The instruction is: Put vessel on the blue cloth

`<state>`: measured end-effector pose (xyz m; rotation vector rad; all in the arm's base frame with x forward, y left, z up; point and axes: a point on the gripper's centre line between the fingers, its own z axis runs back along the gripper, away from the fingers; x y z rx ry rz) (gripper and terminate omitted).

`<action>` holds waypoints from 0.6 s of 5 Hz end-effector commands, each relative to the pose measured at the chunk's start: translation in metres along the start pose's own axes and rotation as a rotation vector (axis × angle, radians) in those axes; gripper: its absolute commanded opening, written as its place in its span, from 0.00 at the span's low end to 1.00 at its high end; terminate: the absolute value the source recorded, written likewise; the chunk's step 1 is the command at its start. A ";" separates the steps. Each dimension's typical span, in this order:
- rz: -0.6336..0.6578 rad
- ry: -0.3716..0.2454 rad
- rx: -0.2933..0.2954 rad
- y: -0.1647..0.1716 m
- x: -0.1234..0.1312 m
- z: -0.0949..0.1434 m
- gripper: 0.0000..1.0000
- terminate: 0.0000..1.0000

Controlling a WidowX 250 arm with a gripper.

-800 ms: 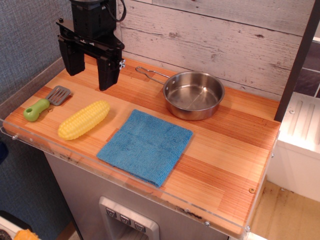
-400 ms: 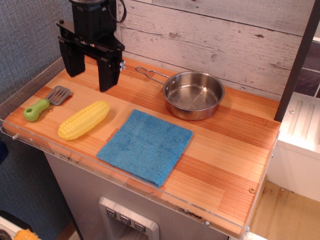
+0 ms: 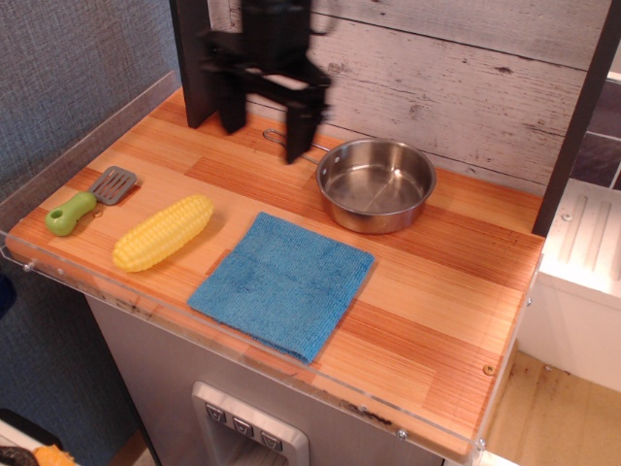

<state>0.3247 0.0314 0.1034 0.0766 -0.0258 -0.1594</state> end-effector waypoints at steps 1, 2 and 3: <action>0.014 -0.065 0.042 -0.052 0.056 -0.004 1.00 0.00; 0.085 -0.057 0.052 -0.068 0.067 -0.027 1.00 0.00; 0.138 -0.061 0.018 -0.070 0.067 -0.047 1.00 0.00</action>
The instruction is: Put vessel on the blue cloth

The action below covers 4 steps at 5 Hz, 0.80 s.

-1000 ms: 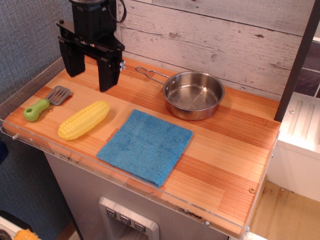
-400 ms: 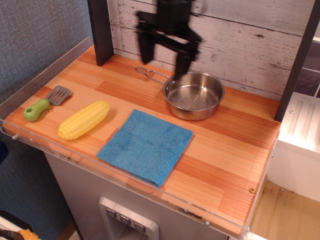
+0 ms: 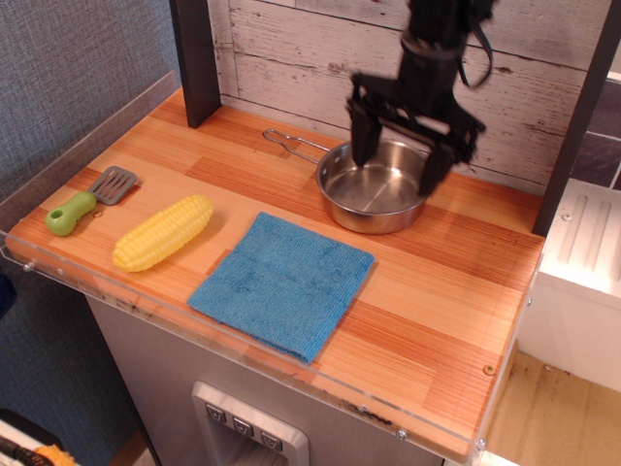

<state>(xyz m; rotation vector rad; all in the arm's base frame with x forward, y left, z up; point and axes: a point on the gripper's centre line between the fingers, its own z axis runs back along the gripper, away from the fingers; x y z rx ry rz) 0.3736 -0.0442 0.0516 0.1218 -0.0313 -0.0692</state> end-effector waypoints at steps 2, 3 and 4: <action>0.070 -0.068 -0.087 0.001 0.002 -0.021 1.00 0.00; 0.069 -0.077 -0.101 0.003 0.001 -0.026 0.00 0.00; 0.053 -0.076 -0.110 0.005 -0.001 -0.028 0.00 0.00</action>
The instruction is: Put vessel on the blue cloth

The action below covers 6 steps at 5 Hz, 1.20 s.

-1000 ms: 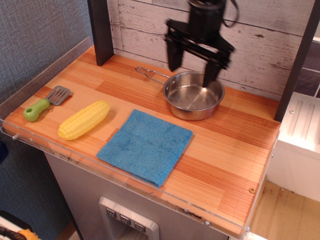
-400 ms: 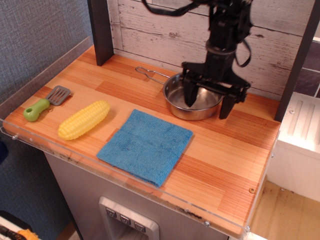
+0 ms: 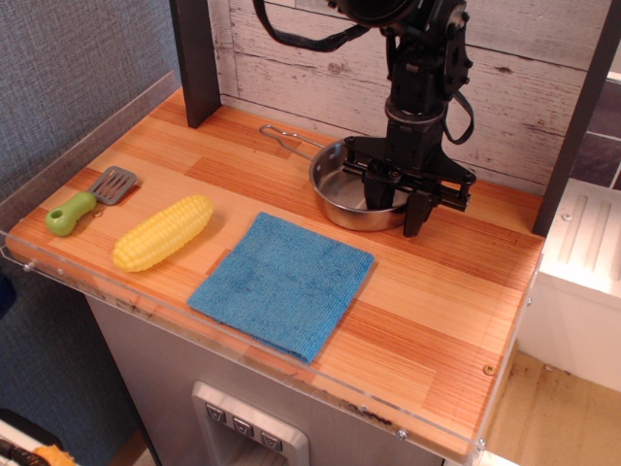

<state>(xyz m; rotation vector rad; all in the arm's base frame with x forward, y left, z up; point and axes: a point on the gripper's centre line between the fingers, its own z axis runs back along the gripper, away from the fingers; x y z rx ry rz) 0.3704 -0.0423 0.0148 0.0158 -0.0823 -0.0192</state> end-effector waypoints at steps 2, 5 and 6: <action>-0.104 -0.052 -0.048 0.005 0.002 0.028 0.00 0.00; -0.487 -0.167 -0.014 0.043 -0.044 0.070 0.00 0.00; -0.525 -0.134 -0.018 0.040 -0.078 0.070 0.00 0.00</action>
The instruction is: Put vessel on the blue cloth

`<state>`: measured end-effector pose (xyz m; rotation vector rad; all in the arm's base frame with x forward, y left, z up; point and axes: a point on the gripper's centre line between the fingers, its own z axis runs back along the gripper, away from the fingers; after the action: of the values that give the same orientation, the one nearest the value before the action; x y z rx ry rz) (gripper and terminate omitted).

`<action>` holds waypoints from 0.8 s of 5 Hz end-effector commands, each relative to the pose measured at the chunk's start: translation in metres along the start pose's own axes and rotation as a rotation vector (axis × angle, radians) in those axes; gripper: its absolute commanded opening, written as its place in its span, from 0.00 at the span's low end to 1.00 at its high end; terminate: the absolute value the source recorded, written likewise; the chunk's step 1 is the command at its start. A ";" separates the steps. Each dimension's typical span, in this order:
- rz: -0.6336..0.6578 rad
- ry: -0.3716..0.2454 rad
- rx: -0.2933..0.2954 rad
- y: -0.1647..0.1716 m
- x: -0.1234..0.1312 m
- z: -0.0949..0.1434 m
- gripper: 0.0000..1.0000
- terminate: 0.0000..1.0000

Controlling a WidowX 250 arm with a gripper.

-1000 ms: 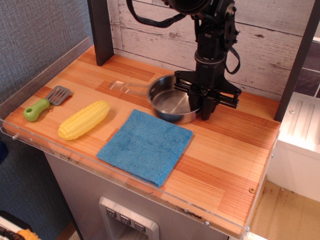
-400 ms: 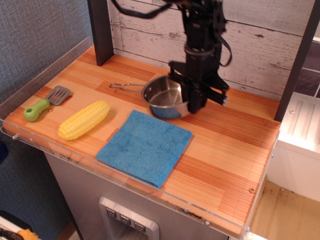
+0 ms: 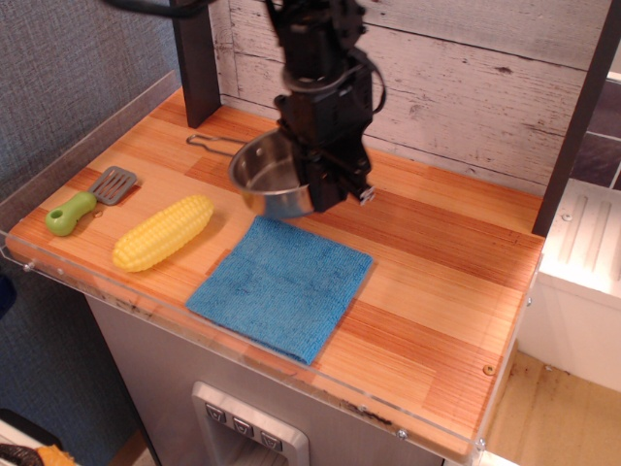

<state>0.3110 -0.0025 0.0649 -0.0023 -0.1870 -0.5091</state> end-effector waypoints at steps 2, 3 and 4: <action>-0.073 0.022 0.024 -0.030 -0.041 0.011 0.00 0.00; -0.099 0.027 0.035 -0.038 -0.034 0.006 0.00 0.00; -0.137 0.047 0.044 -0.046 -0.027 -0.005 0.00 0.00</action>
<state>0.2557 -0.0306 0.0411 0.0562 -0.1062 -0.6397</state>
